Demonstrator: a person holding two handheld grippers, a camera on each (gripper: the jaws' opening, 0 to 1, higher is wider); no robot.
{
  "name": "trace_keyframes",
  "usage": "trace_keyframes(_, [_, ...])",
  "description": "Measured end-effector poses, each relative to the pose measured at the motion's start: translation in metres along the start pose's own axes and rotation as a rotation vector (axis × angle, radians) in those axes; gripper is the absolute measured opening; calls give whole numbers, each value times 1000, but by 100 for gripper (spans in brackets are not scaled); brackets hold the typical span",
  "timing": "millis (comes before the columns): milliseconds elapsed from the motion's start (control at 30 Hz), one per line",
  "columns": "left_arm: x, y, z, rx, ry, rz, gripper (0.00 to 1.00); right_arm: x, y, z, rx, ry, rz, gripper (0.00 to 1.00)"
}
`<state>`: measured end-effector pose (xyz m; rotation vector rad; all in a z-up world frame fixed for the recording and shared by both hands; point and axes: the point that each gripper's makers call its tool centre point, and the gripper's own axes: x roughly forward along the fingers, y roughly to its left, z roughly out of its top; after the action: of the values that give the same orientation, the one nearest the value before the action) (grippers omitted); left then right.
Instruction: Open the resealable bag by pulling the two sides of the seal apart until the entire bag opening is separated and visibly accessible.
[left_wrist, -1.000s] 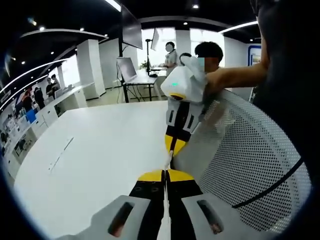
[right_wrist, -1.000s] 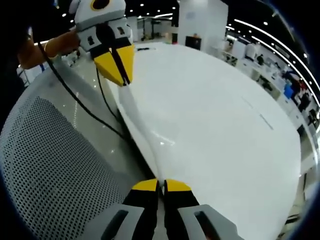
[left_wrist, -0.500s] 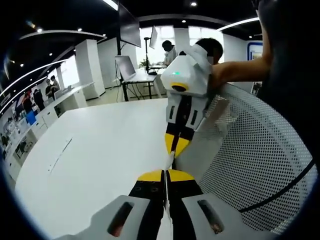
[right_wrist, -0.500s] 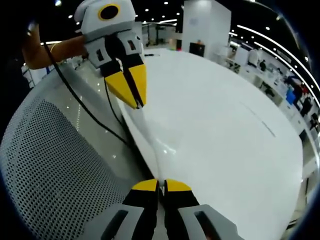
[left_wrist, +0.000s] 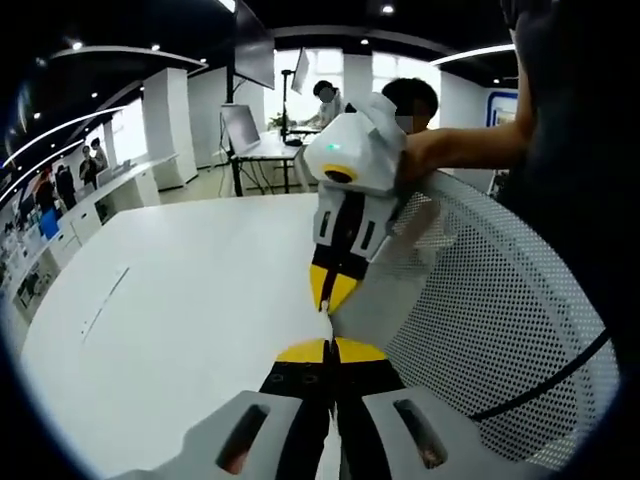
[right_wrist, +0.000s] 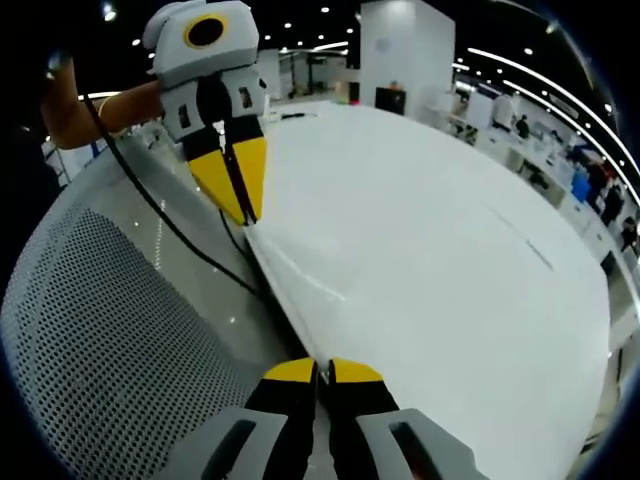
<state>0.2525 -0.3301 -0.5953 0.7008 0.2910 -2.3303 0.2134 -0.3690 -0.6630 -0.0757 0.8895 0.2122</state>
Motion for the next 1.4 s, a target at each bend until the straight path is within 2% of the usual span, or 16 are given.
trace_keyframes(300, [0,0,3,9,-5,-9,0,0,-2,-4,-37,29,-12,0])
trace_keyframes(500, [0,-2,2,4,-5,-13,0,-1,-3,-6,-22,35,-10,0])
trace_keyframes(533, [-1,0,2,7,-5,3,0,-1,-2,-7,-20,42,-9,0])
trace_keyframes(667, [-1,-4,1,-2,-4,-23,0,-1,-4,-10,-8,51,-14,0])
trace_keyframes(867, [-1,-2,1,-1,-4,-8,0,-1,-4,-11,-3,54,-16,0])
trace_keyframes(1000, [-2,2,-1,-14,-4,-1,0,-1,-3,-9,-29,55,-22,0])
trace_keyframes(1067, [-2,10,-1,-4,-7,48,0,-1,-3,-9,-39,59,-21,0])
trace_keyframes(1100, [-2,5,-4,-12,1,14,0,-1,-3,-9,-40,59,-21,0])
trace_keyframes(1167, [0,5,-6,9,9,24,0,-1,-4,-10,-53,65,-26,0])
trace_keyframes(1233, [2,3,-7,20,11,20,0,-1,-3,-7,-58,48,-21,0])
trace_keyframes(1300, [6,4,-6,23,6,34,1,-2,2,2,-62,1,-1,0])
trace_keyframes(1400, [11,6,-7,28,18,55,7,-2,2,3,-63,-6,0,0])
